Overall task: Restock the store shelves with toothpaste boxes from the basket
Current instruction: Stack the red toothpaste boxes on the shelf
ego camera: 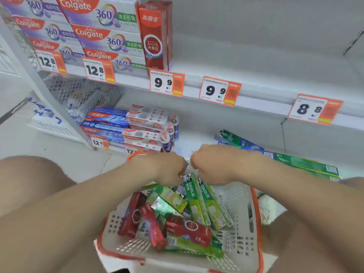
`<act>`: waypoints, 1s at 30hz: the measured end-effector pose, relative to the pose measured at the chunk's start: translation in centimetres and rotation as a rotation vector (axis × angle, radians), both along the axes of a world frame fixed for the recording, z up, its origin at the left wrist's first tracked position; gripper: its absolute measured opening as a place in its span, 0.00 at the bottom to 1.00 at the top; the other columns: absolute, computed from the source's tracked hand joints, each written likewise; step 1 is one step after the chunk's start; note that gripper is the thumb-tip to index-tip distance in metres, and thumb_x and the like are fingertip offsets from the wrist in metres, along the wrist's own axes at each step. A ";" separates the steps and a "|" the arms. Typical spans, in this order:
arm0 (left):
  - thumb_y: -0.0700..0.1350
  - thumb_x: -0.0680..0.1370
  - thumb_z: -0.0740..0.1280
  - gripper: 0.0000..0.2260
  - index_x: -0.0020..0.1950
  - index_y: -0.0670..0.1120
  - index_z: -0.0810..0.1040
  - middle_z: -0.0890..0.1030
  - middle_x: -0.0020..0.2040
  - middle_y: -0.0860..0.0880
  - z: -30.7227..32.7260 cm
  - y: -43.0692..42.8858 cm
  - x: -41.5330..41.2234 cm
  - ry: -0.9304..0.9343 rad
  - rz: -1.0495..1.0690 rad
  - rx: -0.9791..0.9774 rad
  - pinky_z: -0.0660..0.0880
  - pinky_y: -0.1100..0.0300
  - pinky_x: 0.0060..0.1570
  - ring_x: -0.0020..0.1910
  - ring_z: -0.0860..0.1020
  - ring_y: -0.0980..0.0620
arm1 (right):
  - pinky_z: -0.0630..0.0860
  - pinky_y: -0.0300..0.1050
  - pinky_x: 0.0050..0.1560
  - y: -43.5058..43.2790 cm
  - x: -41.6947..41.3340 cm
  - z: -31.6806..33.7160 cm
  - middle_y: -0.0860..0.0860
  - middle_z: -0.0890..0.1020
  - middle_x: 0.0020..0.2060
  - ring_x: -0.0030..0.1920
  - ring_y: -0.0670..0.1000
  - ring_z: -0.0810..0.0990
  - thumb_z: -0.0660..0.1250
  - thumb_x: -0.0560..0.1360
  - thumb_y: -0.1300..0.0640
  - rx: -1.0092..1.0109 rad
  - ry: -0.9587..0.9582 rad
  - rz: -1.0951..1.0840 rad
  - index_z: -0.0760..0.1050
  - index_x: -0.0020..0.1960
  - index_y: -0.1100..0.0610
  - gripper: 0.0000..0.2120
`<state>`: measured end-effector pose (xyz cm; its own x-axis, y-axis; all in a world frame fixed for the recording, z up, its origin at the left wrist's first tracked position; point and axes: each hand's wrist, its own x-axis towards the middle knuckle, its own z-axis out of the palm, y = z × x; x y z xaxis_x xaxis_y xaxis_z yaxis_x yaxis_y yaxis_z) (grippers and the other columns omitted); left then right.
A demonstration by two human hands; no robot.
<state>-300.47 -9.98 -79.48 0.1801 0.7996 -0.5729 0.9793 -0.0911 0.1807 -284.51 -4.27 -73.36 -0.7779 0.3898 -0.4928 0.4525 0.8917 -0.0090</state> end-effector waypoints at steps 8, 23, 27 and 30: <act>0.48 0.86 0.60 0.17 0.72 0.42 0.74 0.80 0.61 0.40 -9.9 -5.9 5.5 0.096 -0.243 -0.279 0.78 0.47 0.53 0.57 0.80 0.39 | 0.69 0.45 0.28 -5.1 4.7 -6.6 0.53 0.74 0.38 0.31 0.52 0.71 0.63 0.78 0.68 -0.128 -0.430 0.129 0.77 0.52 0.62 0.06; 0.48 0.83 0.69 0.27 0.79 0.44 0.64 0.68 0.72 0.41 -14.8 -7.2 7.2 0.112 -0.207 -0.349 0.70 0.41 0.69 0.71 0.68 0.38 | 0.67 0.44 0.29 -3.5 4.8 -4.3 0.53 0.74 0.40 0.32 0.51 0.71 0.59 0.79 0.67 -0.131 -0.306 0.059 0.67 0.42 0.57 0.09; 0.46 0.84 0.67 0.15 0.70 0.49 0.72 0.76 0.66 0.47 -10.7 -4.1 5.0 -0.238 0.015 -0.521 0.78 0.42 0.63 0.62 0.77 0.43 | 0.72 0.43 0.33 -2.7 4.8 -3.7 0.54 0.79 0.50 0.40 0.53 0.78 0.63 0.79 0.66 -0.126 -0.318 0.072 0.75 0.63 0.60 0.13; 0.45 0.85 0.67 0.27 0.82 0.51 0.63 0.69 0.76 0.56 -7.1 -2.6 2.9 -0.620 0.335 -0.644 0.79 0.46 0.66 0.72 0.73 0.48 | 0.80 0.50 0.50 -1.4 5.2 -2.5 0.52 0.78 0.62 0.58 0.56 0.80 0.71 0.76 0.61 -0.201 -0.284 0.058 0.68 0.76 0.49 0.30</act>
<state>-297.53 -12.57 -86.53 0.4185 0.4294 -0.8003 0.6496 0.4744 0.5942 -279.33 -5.72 -75.87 -0.6168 0.2227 -0.7550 0.4110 0.9091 -0.0676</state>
